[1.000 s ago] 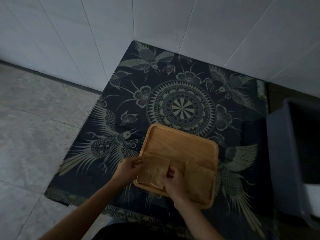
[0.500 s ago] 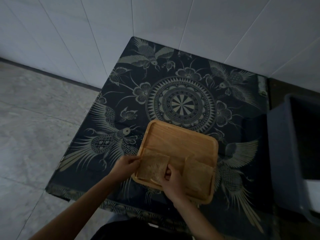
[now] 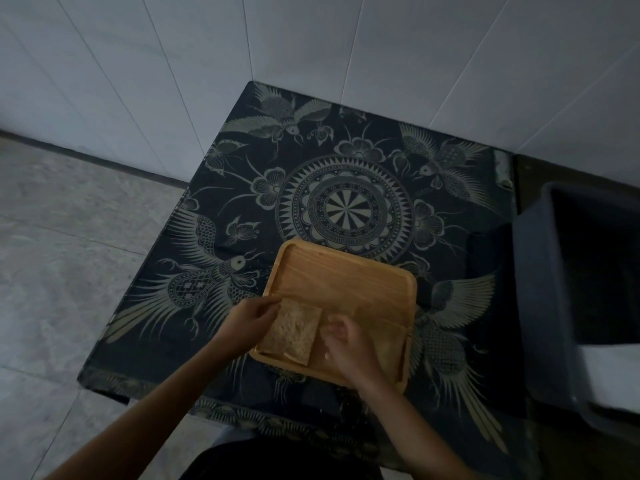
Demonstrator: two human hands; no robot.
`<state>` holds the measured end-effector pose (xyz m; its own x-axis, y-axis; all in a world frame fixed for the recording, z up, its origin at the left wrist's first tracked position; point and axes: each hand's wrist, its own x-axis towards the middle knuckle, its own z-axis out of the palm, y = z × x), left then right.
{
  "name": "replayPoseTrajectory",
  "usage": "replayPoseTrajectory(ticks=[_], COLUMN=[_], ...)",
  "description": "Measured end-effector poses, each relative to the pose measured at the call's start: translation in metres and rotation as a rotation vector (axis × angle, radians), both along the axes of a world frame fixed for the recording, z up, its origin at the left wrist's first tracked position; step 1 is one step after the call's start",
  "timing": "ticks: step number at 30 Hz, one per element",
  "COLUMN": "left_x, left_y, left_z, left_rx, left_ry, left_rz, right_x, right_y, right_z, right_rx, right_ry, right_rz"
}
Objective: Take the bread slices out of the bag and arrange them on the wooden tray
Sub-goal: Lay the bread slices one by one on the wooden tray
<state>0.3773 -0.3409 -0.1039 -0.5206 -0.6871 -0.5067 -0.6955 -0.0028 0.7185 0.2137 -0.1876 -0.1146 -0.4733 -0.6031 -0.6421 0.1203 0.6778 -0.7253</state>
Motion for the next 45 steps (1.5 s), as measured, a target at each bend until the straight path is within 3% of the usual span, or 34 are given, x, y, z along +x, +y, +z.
replayPoseTrajectory(ticks=[8,16,20,27,35,45], left_x=[-0.046,-0.091,-0.108,-0.117,-0.117,-0.112], left_y=[0.023,0.058,0.078,0.095,0.099,0.093], left_z=[0.012,0.011,0.009,-0.002,-0.009,-0.003], left_rx=[0.165,0.124,0.084,0.174,0.317,0.43], left_ry=[0.15,0.105,0.106,0.048,0.062,0.151], left_rz=[0.058,-0.008,-0.038,0.012,0.104,0.136], right_x=[-0.067,-0.11,-0.112,-0.097,-0.095,-0.094], right_y=[0.038,0.081,0.096,0.101,0.095,0.094], right_z=[0.014,0.01,0.003,-0.009,-0.016,-0.009], right_rx=[-0.028,-0.007,0.049,0.075,0.122,0.076], right_ry=[0.096,0.15,0.099,-0.12,-0.191,-0.174], right_rz=[-0.105,-0.228,-0.264,-0.283,-0.412,-0.39])
